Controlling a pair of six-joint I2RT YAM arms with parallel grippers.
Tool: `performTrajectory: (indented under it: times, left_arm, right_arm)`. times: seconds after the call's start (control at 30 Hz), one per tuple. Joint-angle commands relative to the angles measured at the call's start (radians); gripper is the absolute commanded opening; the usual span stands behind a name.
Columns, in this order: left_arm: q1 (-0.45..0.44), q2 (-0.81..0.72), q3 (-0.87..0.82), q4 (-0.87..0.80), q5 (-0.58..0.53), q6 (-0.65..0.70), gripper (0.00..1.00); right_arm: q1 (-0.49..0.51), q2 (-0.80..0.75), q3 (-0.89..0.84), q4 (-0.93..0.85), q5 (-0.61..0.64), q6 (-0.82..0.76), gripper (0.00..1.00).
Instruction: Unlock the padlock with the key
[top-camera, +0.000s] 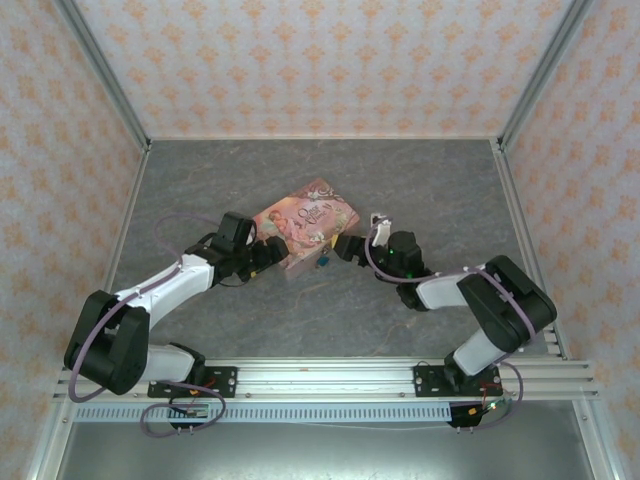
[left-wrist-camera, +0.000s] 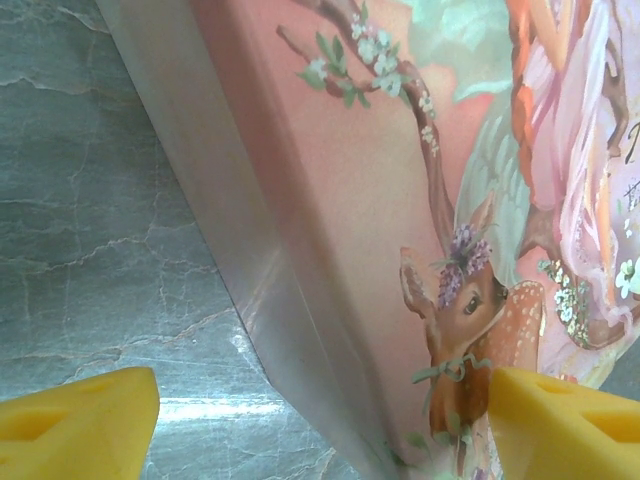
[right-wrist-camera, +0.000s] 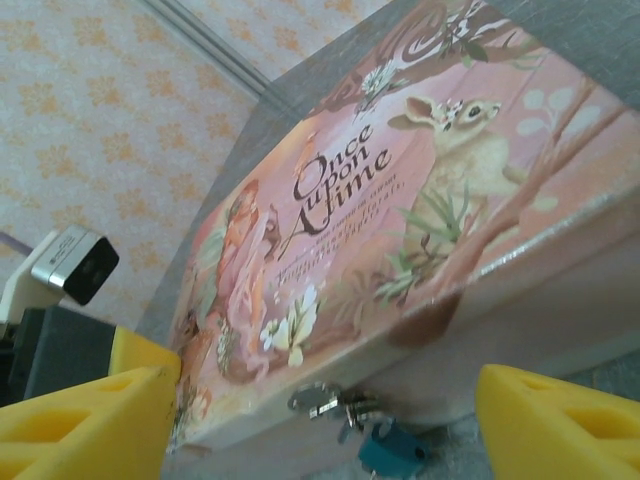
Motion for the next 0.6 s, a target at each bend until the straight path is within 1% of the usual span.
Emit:
performTrajectory:
  times: [0.0, 0.17, 0.23, 0.4, 0.57]
  left_arm:
    - [-0.011, 0.0, -0.016, -0.102, -0.054, -0.012, 0.85]
    - [-0.017, 0.002, -0.019, -0.092, -0.058, -0.018, 0.84]
    - [-0.02, 0.003, -0.021, -0.089, -0.058, -0.018, 0.84]
    - [-0.024, -0.007, -0.027, -0.085, -0.06, -0.023, 0.85]
    - [-0.026, -0.018, -0.031, -0.087, -0.062, -0.024, 0.85]
  right_arm:
    - [-0.008, -0.06, -0.047, 0.045, -0.04, -0.036, 0.83]
    - [-0.008, -0.042, -0.074, 0.106, -0.098, -0.02, 0.9]
    - [-0.008, -0.008, -0.064, 0.14, -0.129, -0.007, 1.0]
    - [-0.006, 0.109, -0.032, 0.226, -0.149, 0.027, 1.0]
    - [0.004, 0.229, 0.006, 0.33, -0.177, 0.071, 0.93]
